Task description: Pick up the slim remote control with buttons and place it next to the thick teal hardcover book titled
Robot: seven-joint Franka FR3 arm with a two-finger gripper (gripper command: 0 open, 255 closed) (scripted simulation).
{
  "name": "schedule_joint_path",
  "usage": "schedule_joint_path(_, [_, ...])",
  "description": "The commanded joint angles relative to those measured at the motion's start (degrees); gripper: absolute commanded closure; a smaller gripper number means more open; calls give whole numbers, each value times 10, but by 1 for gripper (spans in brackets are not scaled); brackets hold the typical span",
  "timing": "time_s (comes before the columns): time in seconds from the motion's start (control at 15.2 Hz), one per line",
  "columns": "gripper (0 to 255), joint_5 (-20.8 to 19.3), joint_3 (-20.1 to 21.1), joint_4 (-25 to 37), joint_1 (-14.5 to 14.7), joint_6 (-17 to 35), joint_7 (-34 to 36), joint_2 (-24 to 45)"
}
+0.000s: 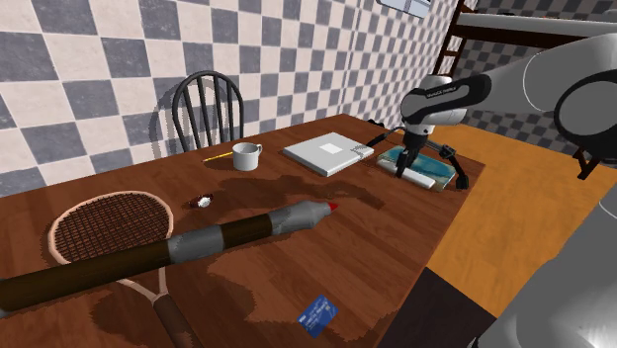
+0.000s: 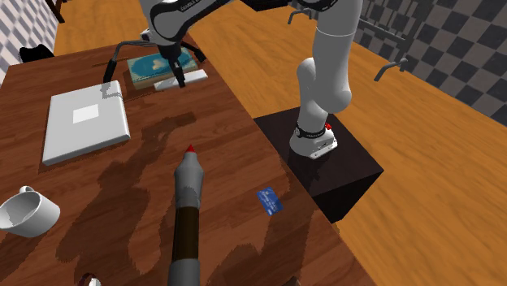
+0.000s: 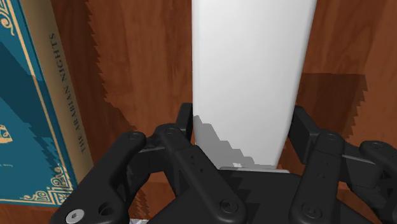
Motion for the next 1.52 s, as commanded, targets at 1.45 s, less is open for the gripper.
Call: schedule_joint_path(1.45, [255,44,4,-62,-8,120,-30,68])
